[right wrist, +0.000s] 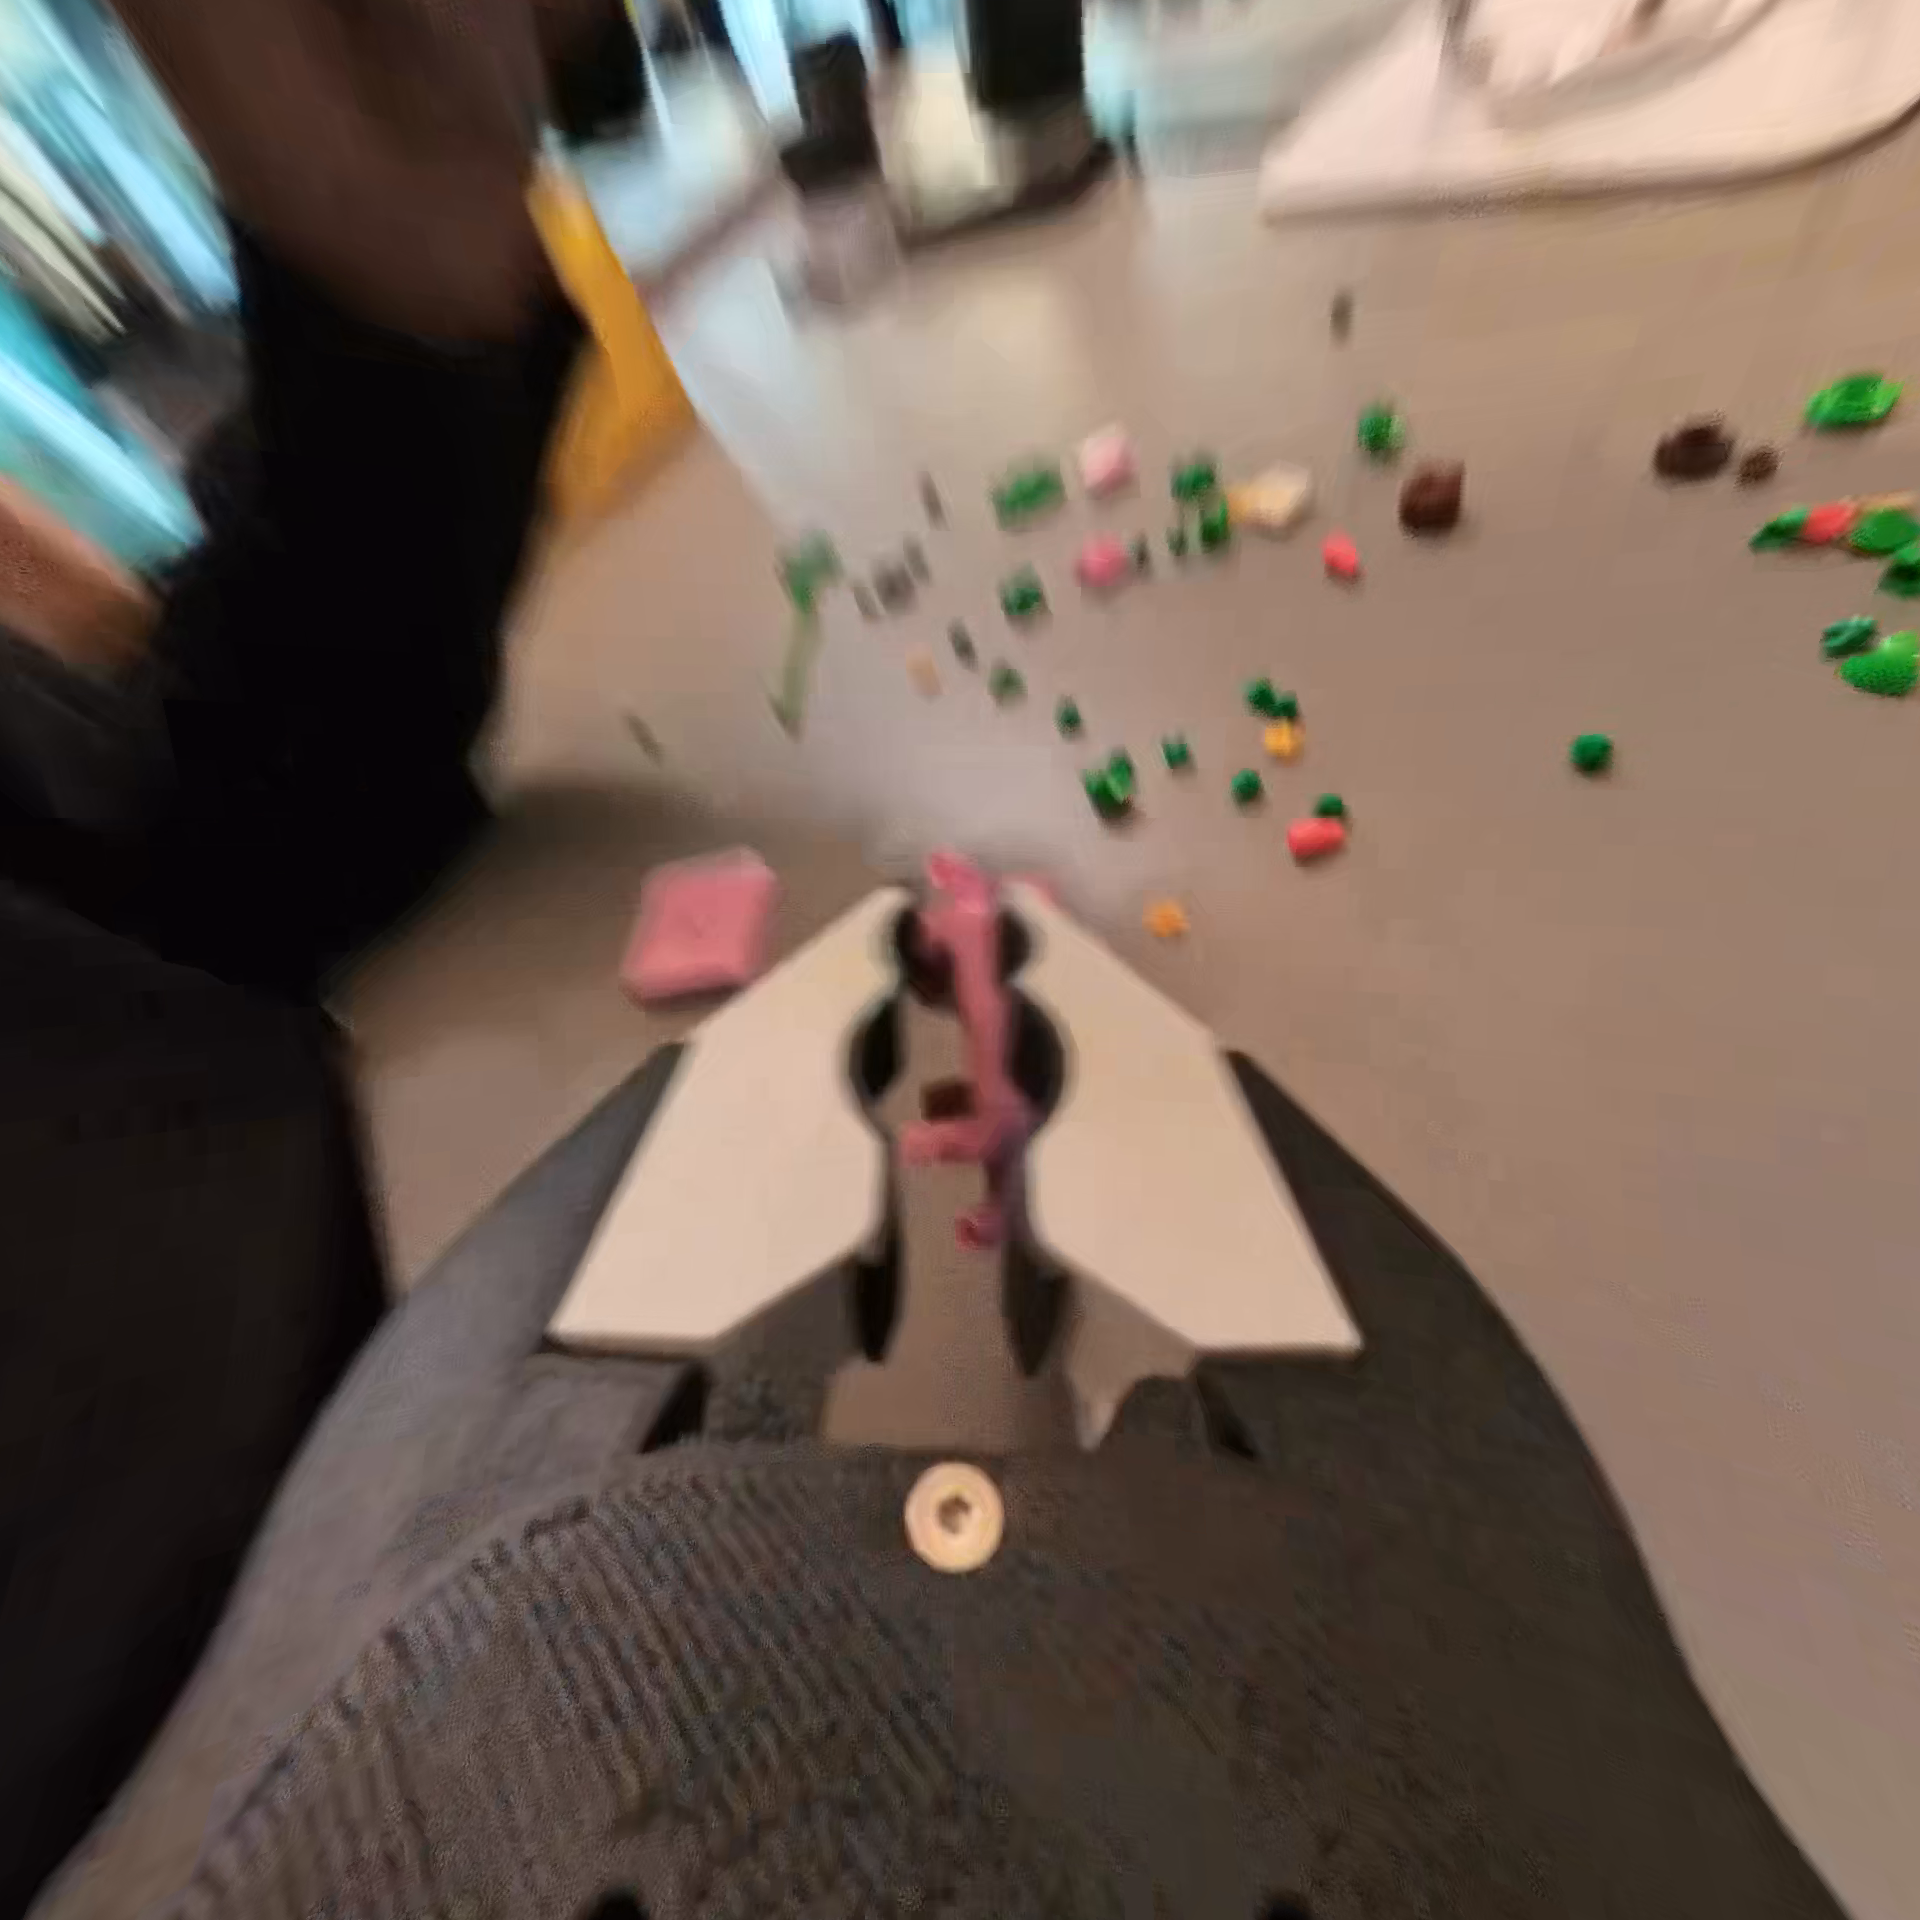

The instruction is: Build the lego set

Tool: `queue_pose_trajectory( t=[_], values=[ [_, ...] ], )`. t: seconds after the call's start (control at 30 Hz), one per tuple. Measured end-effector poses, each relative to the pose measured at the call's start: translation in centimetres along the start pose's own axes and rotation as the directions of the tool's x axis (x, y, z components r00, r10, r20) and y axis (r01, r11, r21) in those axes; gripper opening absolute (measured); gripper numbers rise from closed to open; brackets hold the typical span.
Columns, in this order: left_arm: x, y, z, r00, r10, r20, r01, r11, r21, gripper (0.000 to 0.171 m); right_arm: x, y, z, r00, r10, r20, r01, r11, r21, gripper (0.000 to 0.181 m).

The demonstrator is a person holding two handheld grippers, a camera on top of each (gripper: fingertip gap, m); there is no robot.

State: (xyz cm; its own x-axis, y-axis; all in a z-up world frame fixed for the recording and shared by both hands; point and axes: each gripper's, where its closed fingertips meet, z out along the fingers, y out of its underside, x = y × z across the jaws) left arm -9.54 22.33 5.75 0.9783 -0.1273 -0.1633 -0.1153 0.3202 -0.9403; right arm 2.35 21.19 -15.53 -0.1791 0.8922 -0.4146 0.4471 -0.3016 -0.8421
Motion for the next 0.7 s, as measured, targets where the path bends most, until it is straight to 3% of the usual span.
queue_pose_trajectory(
  t=[0.03, 0.07, 0.1, 0.17, 0.23, 0.3, 0.43, 0.53, 0.7],
  values=[
    [1.8, 1.5, -0.6, 0.998, -0.005, -0.06, 0.002, 0.999, -0.054, 0.039, -0.8, -1.9, -1.3, 0.993, 0.092, 0.075, -0.102, 0.983, 0.149, 0.0],
    [3.8, 3.1, -1.3, 0.991, -0.031, -0.13, 0.017, 0.994, -0.11, 0.045, -1.5, -3.1, -2.6, 0.973, 0.167, 0.16, -0.203, 0.947, 0.25, 0.0],
    [5.5, 4.7, -2.0, 0.98, -0.07, -0.185, 0.039, 0.985, -0.166, 0.048, -1.9, -3.1, -3.3, 0.957, 0.207, 0.203, -0.259, 0.925, 0.277, 0.0],
    [8.1, 8.7, -3.5, 0.961, -0.142, -0.236, 0.067, 0.951, -0.301, 0.053, -0.9, -1.0, -3.3, 0.977, 0.203, 0.069, -0.214, 0.946, 0.243, 0.0],
    [9.5, 12.2, -4.9, 0.954, -0.192, -0.232, 0.09, 0.917, -0.388, 0.058, -0.1, 0.2, -3.6, 0.987, 0.126, -0.098, -0.102, 0.97, 0.221, 0.01],
    [10.9, 14.6, -5.8, 0.937, -0.237, -0.256, 0.093, 0.877, -0.471, 0.058, -0.7, 0.6, -3.8, 0.984, 0.036, -0.175, -0.004, 0.983, 0.182, 0.027],
    [12.1, 16.4, -6.5, 0.929, -0.233, -0.289, 0.043, 0.84, -0.541, 0.058, -2.8, 2.2, -2.7, 0.919, -0.298, -0.26, 0.301, 0.953, -0.027, 0.052],
    [12.3, 16.6, -6.4, 0.926, -0.224, -0.305, 0.025, 0.84, -0.542, 0.056, -2.3, 4.8, -0.9, 0.801, -0.552, -0.232, 0.47, 0.82, -0.327, 0.051],
    [12.9, 16.9, -6.9, 0.912, -0.244, -0.329, 0.017, 0.825, -0.565, 0.056, -0.1, 6.6, 0.9, 0.793, -0.609, -0.02, 0.478, 0.643, -0.598, 0.051]
  ],
)
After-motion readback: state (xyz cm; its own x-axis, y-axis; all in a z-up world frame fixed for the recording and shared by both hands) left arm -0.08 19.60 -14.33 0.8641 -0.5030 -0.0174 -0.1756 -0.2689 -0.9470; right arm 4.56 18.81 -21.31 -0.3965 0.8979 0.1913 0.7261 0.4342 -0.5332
